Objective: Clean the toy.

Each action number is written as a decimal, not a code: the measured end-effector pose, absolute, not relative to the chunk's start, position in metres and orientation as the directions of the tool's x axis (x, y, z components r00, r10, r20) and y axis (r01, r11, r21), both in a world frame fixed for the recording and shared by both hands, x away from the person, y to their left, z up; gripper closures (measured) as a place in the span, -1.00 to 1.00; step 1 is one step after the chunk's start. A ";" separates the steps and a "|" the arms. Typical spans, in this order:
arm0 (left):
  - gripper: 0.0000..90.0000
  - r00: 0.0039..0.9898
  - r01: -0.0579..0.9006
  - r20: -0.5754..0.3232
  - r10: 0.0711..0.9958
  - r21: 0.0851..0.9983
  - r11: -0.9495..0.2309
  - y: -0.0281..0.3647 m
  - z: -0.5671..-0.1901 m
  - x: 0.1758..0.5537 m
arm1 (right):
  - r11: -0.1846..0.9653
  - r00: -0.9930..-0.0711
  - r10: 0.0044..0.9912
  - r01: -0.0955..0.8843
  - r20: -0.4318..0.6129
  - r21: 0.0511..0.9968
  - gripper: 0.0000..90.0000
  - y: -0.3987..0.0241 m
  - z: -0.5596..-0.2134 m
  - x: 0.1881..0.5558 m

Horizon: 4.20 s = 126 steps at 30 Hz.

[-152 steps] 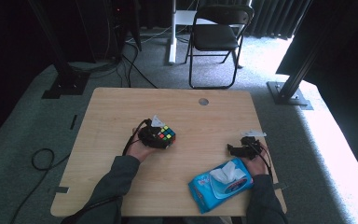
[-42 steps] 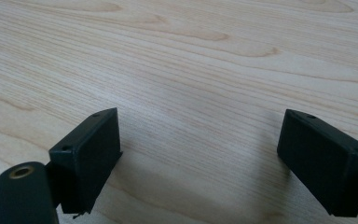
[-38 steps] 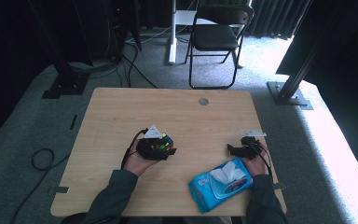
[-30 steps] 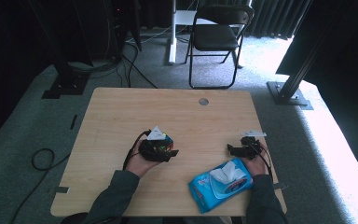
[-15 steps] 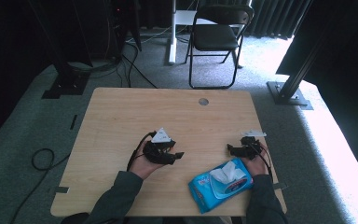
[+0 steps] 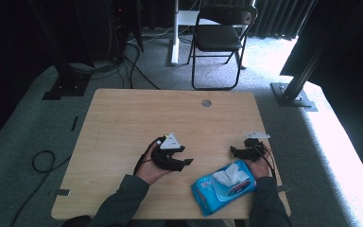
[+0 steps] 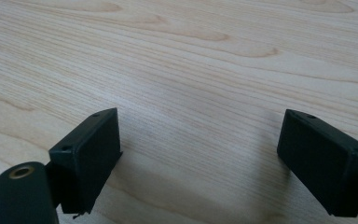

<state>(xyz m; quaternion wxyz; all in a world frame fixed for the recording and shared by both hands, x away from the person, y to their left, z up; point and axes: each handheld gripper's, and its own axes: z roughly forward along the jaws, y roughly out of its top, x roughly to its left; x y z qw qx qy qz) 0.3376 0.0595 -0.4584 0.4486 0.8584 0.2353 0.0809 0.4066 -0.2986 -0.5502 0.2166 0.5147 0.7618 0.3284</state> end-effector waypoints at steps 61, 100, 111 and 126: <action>-0.09 0.965 0.221 -0.089 0.248 0.783 -0.581 -0.031 -0.463 0.310 | 0.255 -0.376 0.926 0.642 0.008 0.723 -0.71 -0.299 -0.550 0.407; 0.95 0.977 0.166 -0.037 0.209 0.747 -0.644 -0.047 -0.470 0.301 | 0.255 -0.376 0.926 0.642 0.008 0.723 -0.71 -0.299 -0.550 0.407; 0.96 0.974 0.168 -0.027 0.227 0.757 -0.631 -0.044 -0.466 0.302 | 0.255 -0.376 0.926 0.642 0.008 0.723 -0.71 -0.299 -0.550 0.407; 0.96 0.971 0.166 -0.018 0.237 0.763 -0.624 -0.039 -0.463 0.302 | 0.255 -0.376 0.926 0.642 0.008 0.723 -0.71 -0.299 -0.550 0.407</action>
